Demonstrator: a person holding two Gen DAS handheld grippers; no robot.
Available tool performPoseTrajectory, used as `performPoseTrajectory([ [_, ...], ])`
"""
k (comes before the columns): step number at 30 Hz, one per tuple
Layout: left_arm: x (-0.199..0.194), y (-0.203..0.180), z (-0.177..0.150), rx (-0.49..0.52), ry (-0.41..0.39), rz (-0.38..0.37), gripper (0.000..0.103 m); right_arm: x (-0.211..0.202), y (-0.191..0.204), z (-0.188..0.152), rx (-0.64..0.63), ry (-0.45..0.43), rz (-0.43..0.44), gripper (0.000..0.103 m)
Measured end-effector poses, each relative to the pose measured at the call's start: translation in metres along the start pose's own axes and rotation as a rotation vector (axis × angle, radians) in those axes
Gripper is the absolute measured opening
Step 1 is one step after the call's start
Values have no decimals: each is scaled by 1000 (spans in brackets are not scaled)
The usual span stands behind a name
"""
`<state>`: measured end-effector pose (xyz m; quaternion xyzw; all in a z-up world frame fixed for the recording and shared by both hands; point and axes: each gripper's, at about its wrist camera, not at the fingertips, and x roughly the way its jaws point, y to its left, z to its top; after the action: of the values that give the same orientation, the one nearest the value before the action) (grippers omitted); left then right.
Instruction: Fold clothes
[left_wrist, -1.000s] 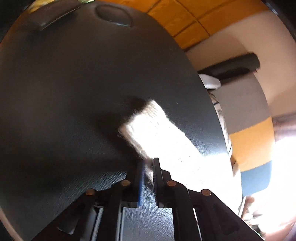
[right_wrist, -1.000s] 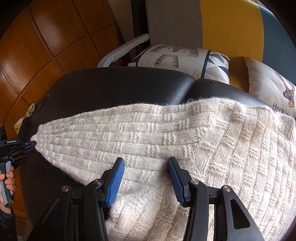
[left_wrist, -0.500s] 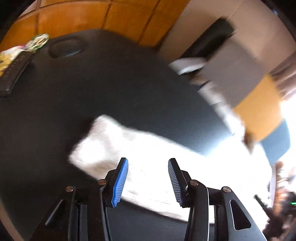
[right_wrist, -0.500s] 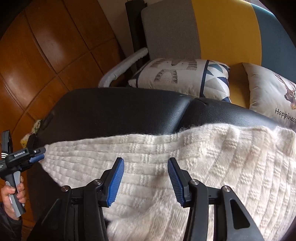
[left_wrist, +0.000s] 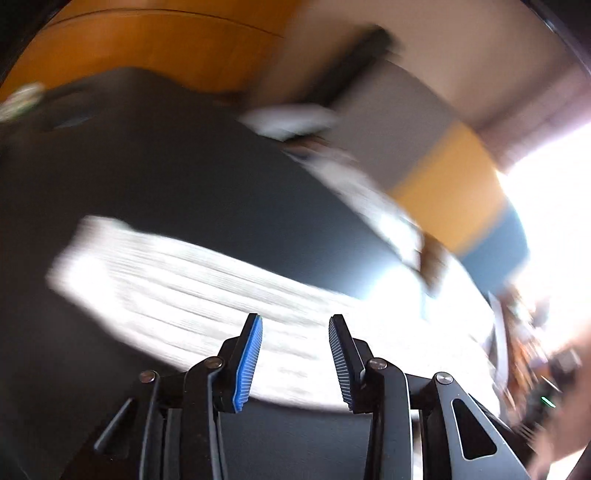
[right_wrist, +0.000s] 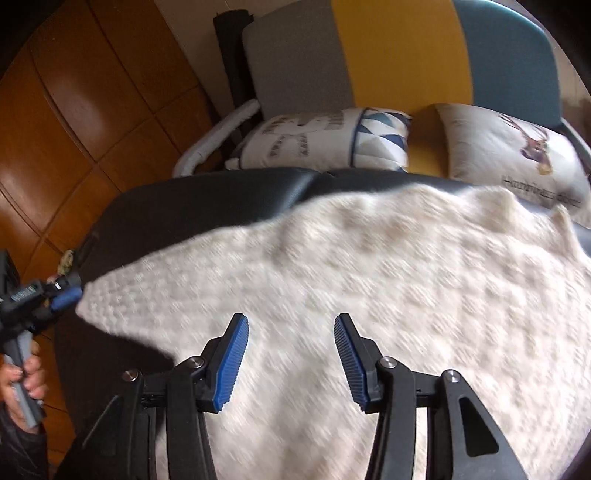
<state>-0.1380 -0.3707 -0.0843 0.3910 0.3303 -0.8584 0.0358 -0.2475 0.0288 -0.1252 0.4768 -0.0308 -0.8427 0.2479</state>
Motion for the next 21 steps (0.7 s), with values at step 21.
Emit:
performPoseTrajectory([
  [21,93,-185,-134,331,262,-1,43,-123,-120,-102,357,-214,125,49],
])
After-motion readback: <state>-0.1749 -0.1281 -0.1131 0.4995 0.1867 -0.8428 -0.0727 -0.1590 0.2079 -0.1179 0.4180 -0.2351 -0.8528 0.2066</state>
